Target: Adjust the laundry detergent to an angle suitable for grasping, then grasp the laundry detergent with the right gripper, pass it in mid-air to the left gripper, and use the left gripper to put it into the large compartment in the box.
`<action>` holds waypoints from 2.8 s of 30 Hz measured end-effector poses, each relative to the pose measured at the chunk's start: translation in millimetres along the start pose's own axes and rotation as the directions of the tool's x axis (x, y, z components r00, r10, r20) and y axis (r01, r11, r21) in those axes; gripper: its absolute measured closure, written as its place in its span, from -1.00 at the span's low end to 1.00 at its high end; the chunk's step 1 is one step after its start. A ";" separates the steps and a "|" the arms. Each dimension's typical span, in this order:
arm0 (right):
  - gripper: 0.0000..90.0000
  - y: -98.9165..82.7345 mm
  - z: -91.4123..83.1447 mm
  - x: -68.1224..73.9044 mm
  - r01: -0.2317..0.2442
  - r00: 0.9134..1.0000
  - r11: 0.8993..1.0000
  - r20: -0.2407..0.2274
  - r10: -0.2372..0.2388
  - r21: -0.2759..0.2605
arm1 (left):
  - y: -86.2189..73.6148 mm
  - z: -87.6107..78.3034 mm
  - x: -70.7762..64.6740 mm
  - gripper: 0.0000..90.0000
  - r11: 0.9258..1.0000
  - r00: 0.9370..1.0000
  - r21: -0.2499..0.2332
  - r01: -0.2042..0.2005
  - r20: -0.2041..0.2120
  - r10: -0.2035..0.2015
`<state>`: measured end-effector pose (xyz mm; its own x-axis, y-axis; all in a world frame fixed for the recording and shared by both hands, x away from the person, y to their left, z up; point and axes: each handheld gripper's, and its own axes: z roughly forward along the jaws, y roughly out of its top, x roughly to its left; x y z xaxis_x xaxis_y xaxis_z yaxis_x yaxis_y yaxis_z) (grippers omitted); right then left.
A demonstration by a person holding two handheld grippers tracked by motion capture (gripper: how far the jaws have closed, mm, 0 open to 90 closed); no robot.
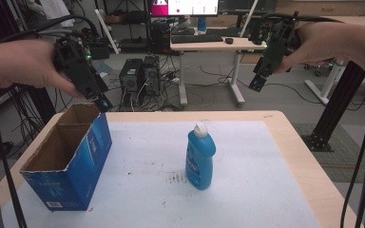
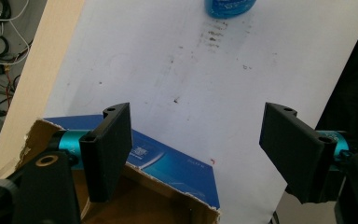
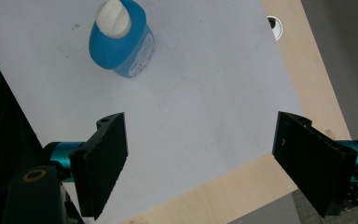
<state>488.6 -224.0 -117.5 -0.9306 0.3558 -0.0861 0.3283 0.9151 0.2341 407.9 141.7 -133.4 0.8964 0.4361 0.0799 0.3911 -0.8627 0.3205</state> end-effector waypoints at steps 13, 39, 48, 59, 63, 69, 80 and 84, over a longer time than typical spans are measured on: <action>-0.61 -5.7 -1.5 -0.2 -0.010 1.000 1.000 0.000 0.010 -0.004 | 3.4 1.0 -2.6 -0.43 1.000 1.000 0.000 -0.014 -0.001 0.014; -0.61 -8.3 0.0 -8.2 -0.019 1.000 1.000 -0.008 0.019 -0.015 | 6.9 0.4 -4.9 -0.43 1.000 1.000 -0.001 -0.024 -0.002 0.024; -0.61 -11.3 -2.5 -7.7 -0.021 1.000 1.000 -0.005 0.021 -0.021 | 8.7 0.3 -6.2 -0.43 1.000 1.000 -0.005 -0.027 -0.003 0.027; -0.61 -20.2 -3.9 -6.1 -0.041 0.999 0.998 0.005 0.041 -0.050 | 11.7 0.5 -6.2 -0.43 0.999 0.999 -0.002 -0.042 -0.001 0.042; -0.61 -25.2 -3.6 -5.9 -0.051 0.999 0.997 0.002 0.051 -0.060 | 12.1 1.2 -6.7 -0.43 0.999 0.999 0.001 -0.042 0.000 0.042; -0.62 -40.5 -3.8 -6.6 -0.092 0.996 0.990 -0.003 0.092 -0.110 | 12.4 1.8 -6.8 -0.43 0.999 0.999 0.002 -0.043 0.004 0.043; -0.62 -58.2 5.1 15.7 -0.129 0.991 0.967 -0.015 0.129 -0.218 | 10.9 1.6 -7.1 -0.43 0.999 0.999 0.000 -0.054 0.005 0.054; -0.62 -63.1 15.7 27.6 -0.144 0.989 0.958 -0.010 0.146 -0.249 | 11.3 1.9 -7.6 -0.43 0.998 0.998 -0.002 -0.059 0.007 0.059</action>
<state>444.7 -268.9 -149.8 -0.8741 0.4840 -0.0410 0.4082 0.7777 0.4780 405.9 128.2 -132.1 0.9193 0.3824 0.0927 0.3369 -0.8867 0.3166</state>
